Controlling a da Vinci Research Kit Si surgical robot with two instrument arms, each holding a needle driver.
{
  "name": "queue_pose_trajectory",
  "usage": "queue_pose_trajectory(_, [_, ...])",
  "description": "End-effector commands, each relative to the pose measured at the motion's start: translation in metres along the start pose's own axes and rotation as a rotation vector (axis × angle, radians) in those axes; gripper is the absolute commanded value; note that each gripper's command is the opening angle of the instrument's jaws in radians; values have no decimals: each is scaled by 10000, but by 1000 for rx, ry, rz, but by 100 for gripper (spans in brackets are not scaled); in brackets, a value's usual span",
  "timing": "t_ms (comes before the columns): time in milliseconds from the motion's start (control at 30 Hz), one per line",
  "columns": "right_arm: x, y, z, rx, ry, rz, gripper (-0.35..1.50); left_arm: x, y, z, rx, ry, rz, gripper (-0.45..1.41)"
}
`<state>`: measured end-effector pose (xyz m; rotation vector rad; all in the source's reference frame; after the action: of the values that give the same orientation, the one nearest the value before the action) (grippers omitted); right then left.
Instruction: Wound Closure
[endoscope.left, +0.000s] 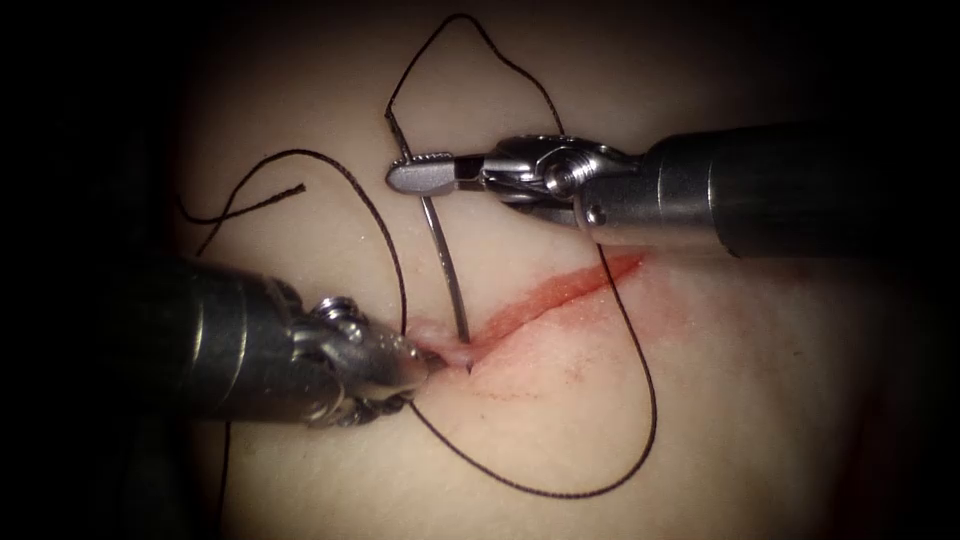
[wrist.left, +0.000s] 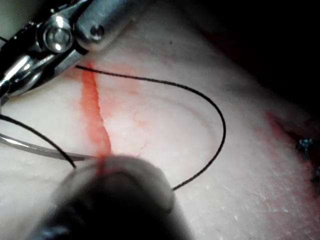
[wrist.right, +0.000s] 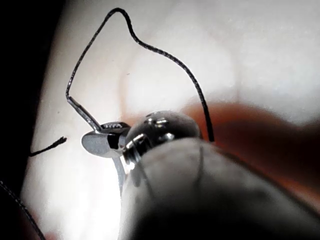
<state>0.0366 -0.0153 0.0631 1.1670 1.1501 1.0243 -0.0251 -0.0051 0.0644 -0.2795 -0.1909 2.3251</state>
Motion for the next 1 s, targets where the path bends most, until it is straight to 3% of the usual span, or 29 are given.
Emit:
queue_pose_trajectory(33, [0, 0, 10, 4, -4, 4, -35, 1, 3, 6, -1, 0, 0, -45])
queue_pose_trajectory(500, [-5, 1, 9, 6, -12, 18, -35, 1, 4, 6, 0, 0, -1, -45])
queue_pose_trajectory(700, [8, 7, 9, 2, 15, -243, -35, 3, 7, -2, -9, -1, -4, -43])
queue_pose_trajectory(767, [16, 9, 8, 14, 43, -339, -35, 5, 8, -5, -19, 6, -6, -30])
queue_pose_trajectory(1000, [41, 7, -2, -6, 89, -420, -35, 3, 9, -9, -37, 7, -5, -23])
